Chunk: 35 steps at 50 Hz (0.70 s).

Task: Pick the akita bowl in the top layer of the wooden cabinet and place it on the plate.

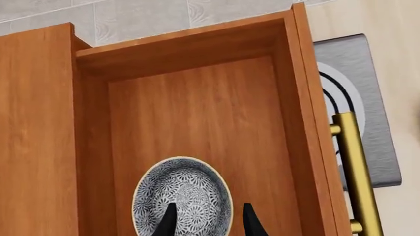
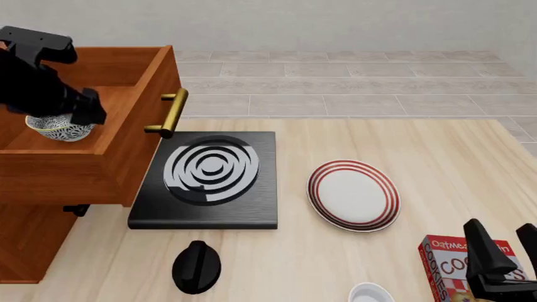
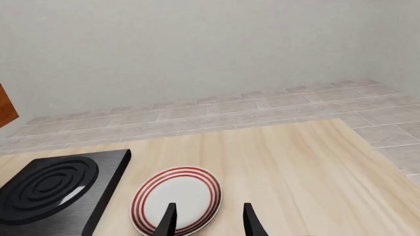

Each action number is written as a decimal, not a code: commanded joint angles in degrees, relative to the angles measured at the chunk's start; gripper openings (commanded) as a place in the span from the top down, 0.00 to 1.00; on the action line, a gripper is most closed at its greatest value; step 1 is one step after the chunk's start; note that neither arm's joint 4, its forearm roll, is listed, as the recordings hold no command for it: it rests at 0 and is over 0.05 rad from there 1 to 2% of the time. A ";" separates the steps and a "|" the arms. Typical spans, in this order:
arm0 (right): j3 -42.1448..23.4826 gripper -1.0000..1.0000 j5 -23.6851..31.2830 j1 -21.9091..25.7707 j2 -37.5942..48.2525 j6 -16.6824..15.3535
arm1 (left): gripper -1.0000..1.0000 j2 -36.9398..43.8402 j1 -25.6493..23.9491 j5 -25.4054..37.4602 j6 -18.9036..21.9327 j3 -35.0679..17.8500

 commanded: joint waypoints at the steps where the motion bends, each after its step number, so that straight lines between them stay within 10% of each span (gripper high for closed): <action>1: -0.01 0.00 0.20 0.00 -0.20 0.02 | 0.00 -0.18 0.04 -1.50 -0.19 2.16; 22: -0.02 0.00 0.10 -0.13 -0.13 0.03 | 0.00 -0.56 -0.62 -2.87 -0.37 4.11; 23: -0.01 0.00 0.09 -0.12 -0.12 0.04 | 1.00 -0.57 -0.82 -2.89 -0.56 4.21; 35: 0.02 0.00 0.14 -0.16 -0.21 0.05 | 1.00 -0.68 -2.46 -2.97 -0.76 4.30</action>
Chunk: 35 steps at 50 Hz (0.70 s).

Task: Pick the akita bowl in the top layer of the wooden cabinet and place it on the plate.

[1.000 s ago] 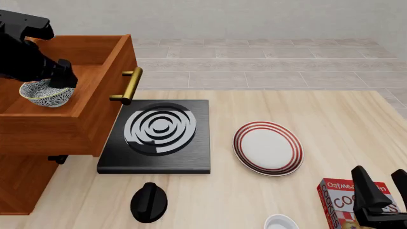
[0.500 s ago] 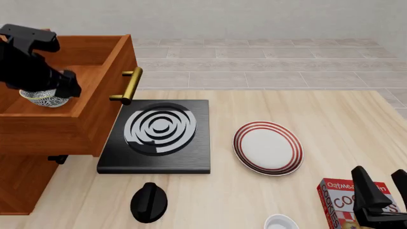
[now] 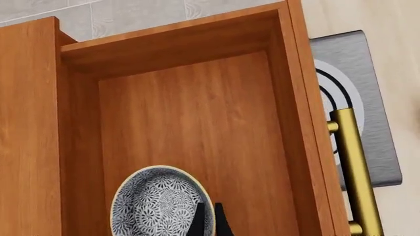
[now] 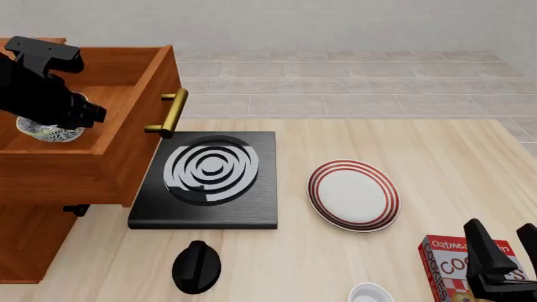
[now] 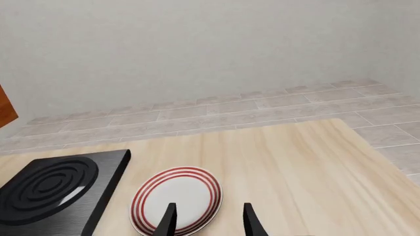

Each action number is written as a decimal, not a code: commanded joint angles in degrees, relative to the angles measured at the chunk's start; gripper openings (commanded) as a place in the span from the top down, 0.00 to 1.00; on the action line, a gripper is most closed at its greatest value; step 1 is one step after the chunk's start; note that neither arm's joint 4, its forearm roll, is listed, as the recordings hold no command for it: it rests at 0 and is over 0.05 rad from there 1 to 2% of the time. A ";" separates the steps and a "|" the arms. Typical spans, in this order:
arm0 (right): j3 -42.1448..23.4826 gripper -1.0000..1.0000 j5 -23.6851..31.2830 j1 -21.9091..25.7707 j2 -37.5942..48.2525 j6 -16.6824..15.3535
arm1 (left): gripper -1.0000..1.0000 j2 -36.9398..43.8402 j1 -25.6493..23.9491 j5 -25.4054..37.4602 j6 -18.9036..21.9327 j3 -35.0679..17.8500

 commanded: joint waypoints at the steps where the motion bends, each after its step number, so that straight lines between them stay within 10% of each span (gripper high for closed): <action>1: 0.02 0.00 0.11 -0.04 -0.14 0.00 | 1.00 0.12 -1.46 -0.05 -0.06 0.67; 35: -0.02 0.00 0.23 -0.15 -0.32 0.03 | 1.00 0.91 -3.86 3.67 -0.78 -10.75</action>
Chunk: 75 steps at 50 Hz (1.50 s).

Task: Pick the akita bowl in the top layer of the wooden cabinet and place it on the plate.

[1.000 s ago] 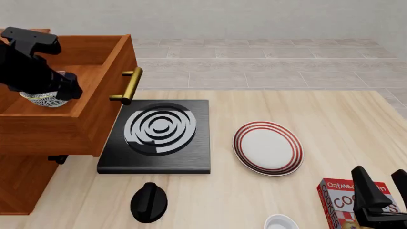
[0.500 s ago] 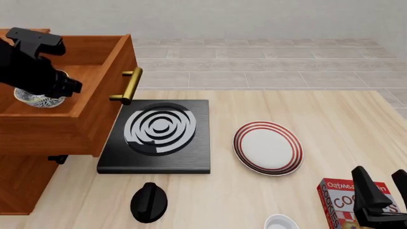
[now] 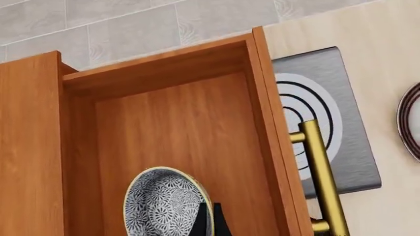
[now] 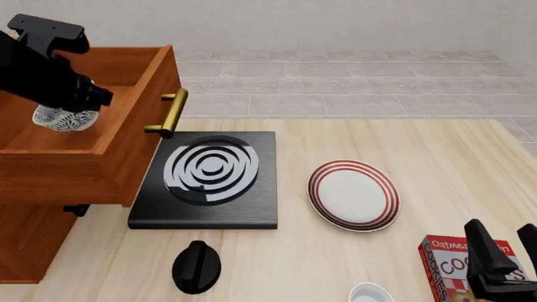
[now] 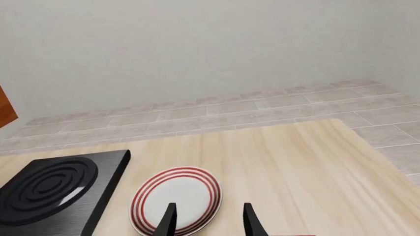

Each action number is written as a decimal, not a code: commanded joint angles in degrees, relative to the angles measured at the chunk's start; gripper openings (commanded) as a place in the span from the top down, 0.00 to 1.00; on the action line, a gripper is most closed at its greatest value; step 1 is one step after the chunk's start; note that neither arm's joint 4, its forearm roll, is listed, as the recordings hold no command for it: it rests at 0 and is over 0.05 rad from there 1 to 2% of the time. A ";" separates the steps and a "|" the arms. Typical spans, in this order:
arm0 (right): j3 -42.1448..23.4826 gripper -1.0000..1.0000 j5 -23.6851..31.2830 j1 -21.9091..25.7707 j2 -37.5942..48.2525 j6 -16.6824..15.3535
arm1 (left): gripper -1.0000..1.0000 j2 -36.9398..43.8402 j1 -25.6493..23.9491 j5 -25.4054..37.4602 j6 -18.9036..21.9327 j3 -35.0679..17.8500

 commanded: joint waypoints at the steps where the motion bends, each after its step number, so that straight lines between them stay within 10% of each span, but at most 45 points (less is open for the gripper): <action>1: -0.01 0.00 -0.06 0.00 0.03 -0.01 | 1.00 0.24 -0.86 1.90 -0.04 -5.96; 42: -0.02 0.00 0.04 0.00 -0.20 -0.12 | 1.00 -0.50 -7.27 2.73 -5.40 -24.00; 75: -0.13 0.00 1.79 0.55 -2.04 -1.02 | 1.00 -10.05 -17.51 -9.36 -9.82 -19.30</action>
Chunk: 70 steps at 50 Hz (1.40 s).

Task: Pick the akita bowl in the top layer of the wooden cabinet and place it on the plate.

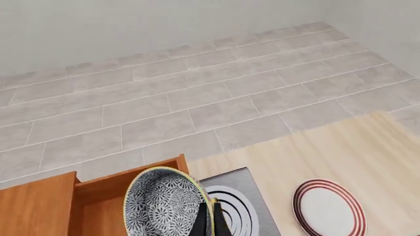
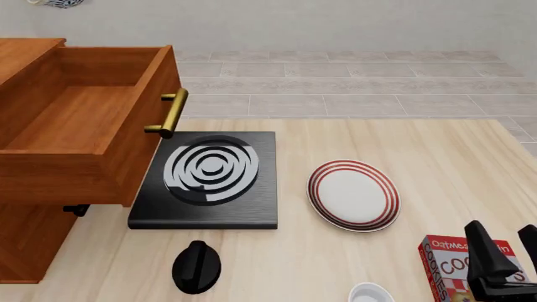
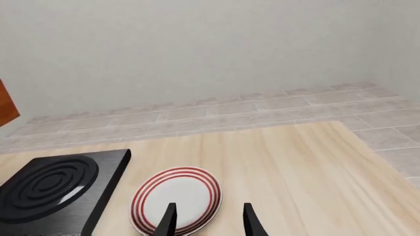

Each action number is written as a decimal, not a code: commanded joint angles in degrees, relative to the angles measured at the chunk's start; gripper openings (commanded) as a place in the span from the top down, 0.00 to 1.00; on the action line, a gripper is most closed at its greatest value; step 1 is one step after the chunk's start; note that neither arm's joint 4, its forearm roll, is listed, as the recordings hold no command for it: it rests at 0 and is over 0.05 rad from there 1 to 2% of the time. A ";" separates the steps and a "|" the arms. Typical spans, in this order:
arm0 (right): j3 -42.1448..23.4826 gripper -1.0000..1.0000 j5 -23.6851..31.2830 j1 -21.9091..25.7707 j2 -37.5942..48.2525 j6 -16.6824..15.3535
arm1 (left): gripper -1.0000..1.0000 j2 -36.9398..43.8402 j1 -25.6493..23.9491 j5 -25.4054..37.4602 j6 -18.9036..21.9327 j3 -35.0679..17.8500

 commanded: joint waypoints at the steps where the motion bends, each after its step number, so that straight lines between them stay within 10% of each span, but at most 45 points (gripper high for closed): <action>1: -0.05 0.00 0.38 0.25 -0.45 -0.41 | 1.00 -1.92 -2.64 -2.87 -1.27 -0.88; 70: 0.01 0.00 0.05 0.22 -0.37 -1.40 | 1.00 4.14 -25.29 -19.01 2.64 3.95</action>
